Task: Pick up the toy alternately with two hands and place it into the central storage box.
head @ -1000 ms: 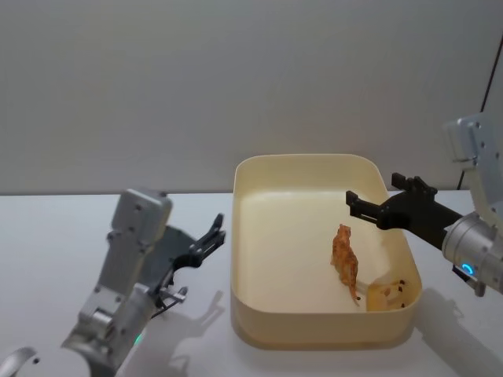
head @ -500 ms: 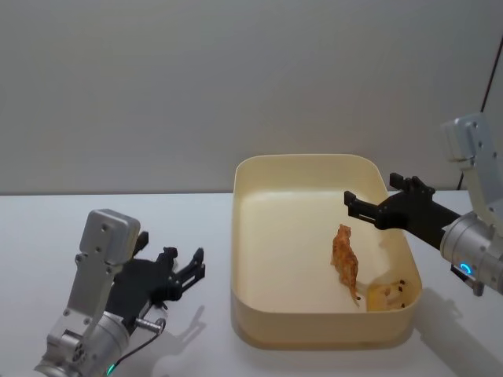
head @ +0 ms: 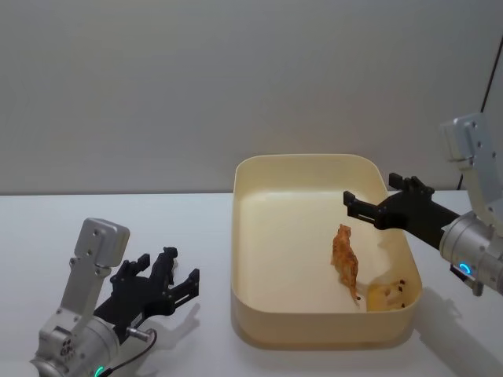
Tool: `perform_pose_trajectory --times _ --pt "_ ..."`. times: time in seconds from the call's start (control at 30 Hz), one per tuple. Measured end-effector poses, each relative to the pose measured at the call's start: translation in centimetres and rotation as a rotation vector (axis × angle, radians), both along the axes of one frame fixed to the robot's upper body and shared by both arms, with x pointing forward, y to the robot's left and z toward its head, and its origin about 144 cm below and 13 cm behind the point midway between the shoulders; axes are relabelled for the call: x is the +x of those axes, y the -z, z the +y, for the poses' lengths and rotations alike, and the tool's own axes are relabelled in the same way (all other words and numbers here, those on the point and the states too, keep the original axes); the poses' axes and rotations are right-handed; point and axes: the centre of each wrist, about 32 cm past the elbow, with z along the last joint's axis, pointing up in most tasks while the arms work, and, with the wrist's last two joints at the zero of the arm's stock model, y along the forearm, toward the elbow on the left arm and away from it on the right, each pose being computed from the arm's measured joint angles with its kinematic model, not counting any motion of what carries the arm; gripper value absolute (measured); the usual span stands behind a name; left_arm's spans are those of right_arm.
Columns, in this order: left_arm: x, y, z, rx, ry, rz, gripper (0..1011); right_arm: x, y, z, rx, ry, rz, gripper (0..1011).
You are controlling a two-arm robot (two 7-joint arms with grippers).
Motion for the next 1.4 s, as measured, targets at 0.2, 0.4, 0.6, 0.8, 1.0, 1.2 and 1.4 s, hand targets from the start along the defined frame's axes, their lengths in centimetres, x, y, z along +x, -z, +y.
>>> perform_pose_trajectory --times 0.2,0.4,0.6,0.8,1.0,1.2,1.4 --pt "0.6 0.6 0.8 -0.002 -0.019 0.031 1002 0.0 0.0 0.0 0.0 0.0 -0.001 1001" --pt "1.4 1.3 1.9 -0.006 -0.043 0.06 1002 0.0 0.0 0.0 0.0 0.0 -0.001 1001" --pt "2.1 1.9 2.5 -0.015 -0.051 0.071 1002 0.0 0.0 0.0 0.0 0.0 -0.001 1001" --pt "2.5 2.3 2.9 -0.021 -0.056 0.079 884 0.0 0.0 0.0 0.0 0.0 -0.001 1001" --pt "2.7 2.5 3.1 -0.025 -0.059 0.083 746 0.0 0.0 0.0 0.0 0.0 -0.001 1001" --pt "2.8 2.6 3.3 -0.027 -0.061 0.085 547 0.0 0.0 0.0 0.0 0.0 -0.001 1001" --pt "2.9 2.7 3.3 -0.029 -0.061 0.085 339 0.0 0.0 0.0 0.0 0.0 -0.001 1001"
